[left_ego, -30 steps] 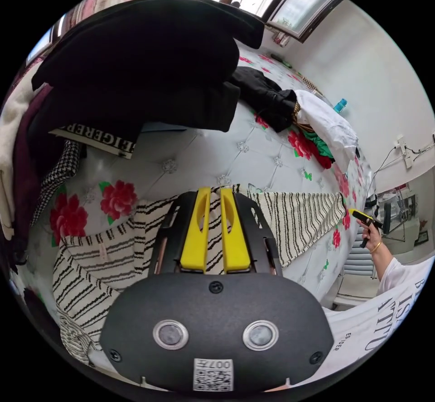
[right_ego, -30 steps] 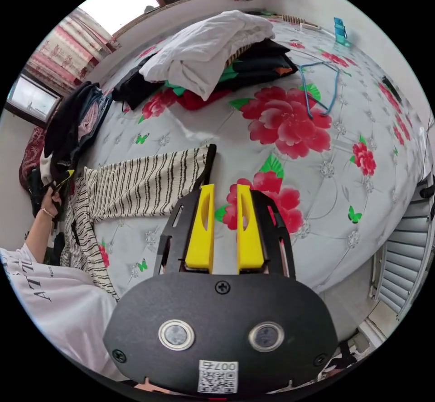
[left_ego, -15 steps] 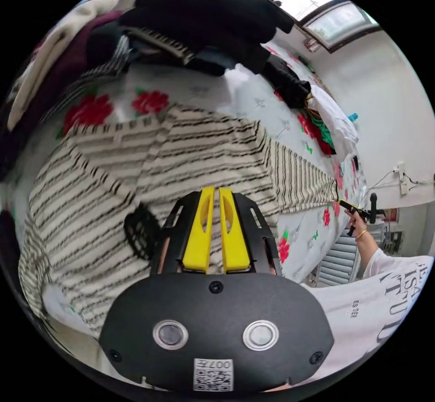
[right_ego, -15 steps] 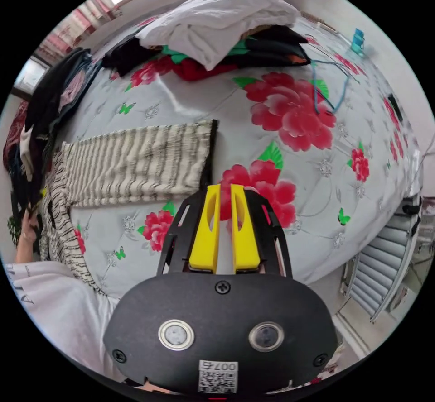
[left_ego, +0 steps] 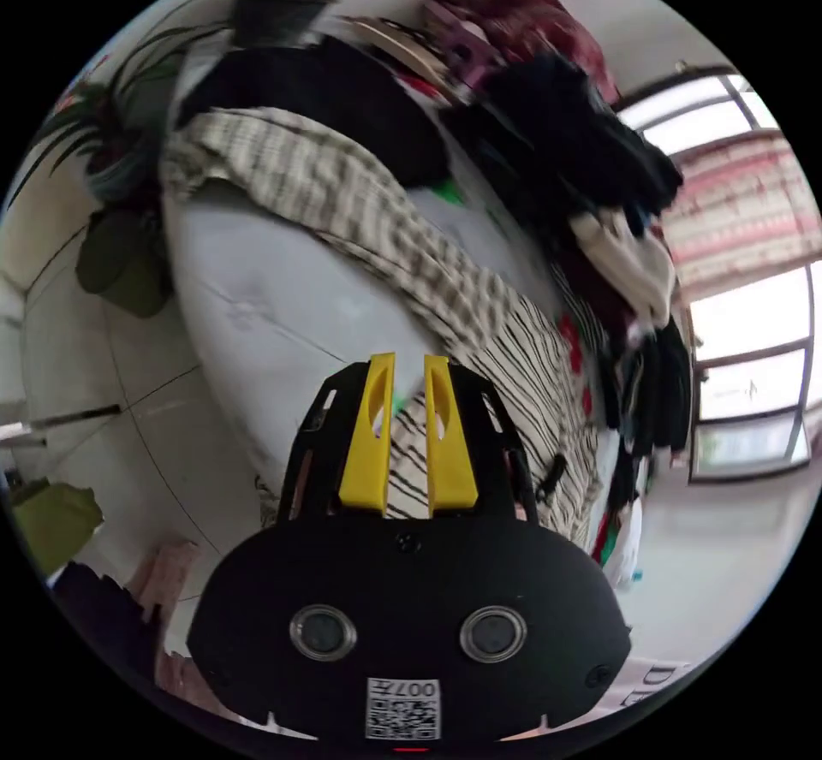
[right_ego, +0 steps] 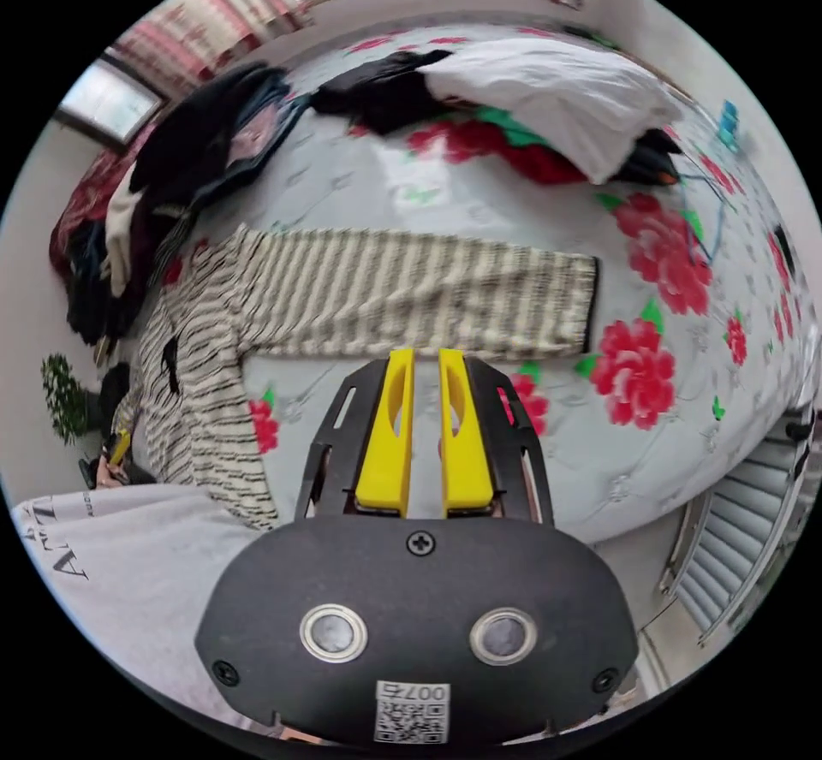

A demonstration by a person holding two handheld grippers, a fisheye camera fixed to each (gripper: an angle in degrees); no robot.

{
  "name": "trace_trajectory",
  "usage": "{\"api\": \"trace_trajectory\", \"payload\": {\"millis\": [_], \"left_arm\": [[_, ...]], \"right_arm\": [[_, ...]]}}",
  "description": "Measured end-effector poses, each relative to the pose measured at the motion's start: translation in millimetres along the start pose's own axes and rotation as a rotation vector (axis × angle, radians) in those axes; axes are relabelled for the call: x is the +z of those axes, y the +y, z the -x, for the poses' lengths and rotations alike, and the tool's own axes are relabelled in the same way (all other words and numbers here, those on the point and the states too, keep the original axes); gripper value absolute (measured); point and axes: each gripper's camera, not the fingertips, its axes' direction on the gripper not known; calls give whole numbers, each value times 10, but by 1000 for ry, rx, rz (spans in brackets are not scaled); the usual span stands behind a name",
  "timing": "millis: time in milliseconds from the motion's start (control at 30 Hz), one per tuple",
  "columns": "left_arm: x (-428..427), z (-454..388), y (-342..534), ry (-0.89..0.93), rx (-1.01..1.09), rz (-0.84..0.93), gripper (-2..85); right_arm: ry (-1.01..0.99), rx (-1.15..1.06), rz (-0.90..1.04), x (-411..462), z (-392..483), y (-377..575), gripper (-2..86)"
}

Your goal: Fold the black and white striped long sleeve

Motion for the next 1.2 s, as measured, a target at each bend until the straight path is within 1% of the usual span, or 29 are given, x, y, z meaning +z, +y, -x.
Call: {"api": "trace_trajectory", "payload": {"millis": [133, 267, 367, 433, 467, 500, 533, 700, 800, 833, 900, 933, 967, 1000, 1033, 1067, 1133, 1200], "left_arm": [[-481, 604, -321, -70, -92, -131, 89], [-800, 895, -671, -180, -43, -218, 109], [-770, 922, -925, -207, 33, -201, 108], [-689, 930, -1044, -200, 49, -171, 93], [-641, 938, -1099, -197, 35, -142, 45], [-646, 925, -1118, -182, 18, -112, 16], [-681, 901, -1111, -170, 24, -120, 11], [-1349, 585, -858, 38, 113, -322, -5], [-1565, 553, -959, 110, 169, -359, -6], [-1566, 577, -1006, 125, 166, -351, -6], [-1485, 716, -1141, 141, 45, -297, -7], [-1464, 738, -1149, 166, 13, -282, -7], [-1455, 712, -1115, 233, -5, -286, -7], [-1469, 586, -1038, 270, 30, -309, -6], [-1477, 495, -994, 270, 57, -317, -6], [-1493, 276, -902, 272, 117, -322, -5], [-1556, -167, -728, 336, 251, -328, -3], [-1684, -1001, -302, 441, 553, -321, 3]], "right_arm": [[-72, -124, 53, 172, 907, 45, 18], [-169, -152, 130, 388, 1510, -13, 4], [-187, -226, 148, 521, 2031, -49, 1], [-176, -311, 169, 596, 2434, -50, 1], [-172, -332, 172, 609, 2526, -44, 1], [-161, -373, 178, 633, 2695, -26, 1], [-142, -412, 187, 659, 2845, -1, 1], [-36, -519, 209, 758, 3202, 148, 1], [-7, -542, 215, 807, 3249, 211, 0], [-11, -539, 217, 825, 3239, 213, 0], [-30, -516, 217, 849, 3199, 197, 0], [-50, -492, 217, 856, 3163, 181, -1], [-62, -479, 213, 853, 3144, 174, -1], [-89, -454, 201, 838, 3101, 167, -1], [-113, -431, 187, 820, 3055, 167, -1], [-123, -419, 181, 813, 3029, 169, -1], [-146, -386, 163, 792, 2914, 179, -1], [-144, -372, 146, 772, 2813, 182, 0]]}}
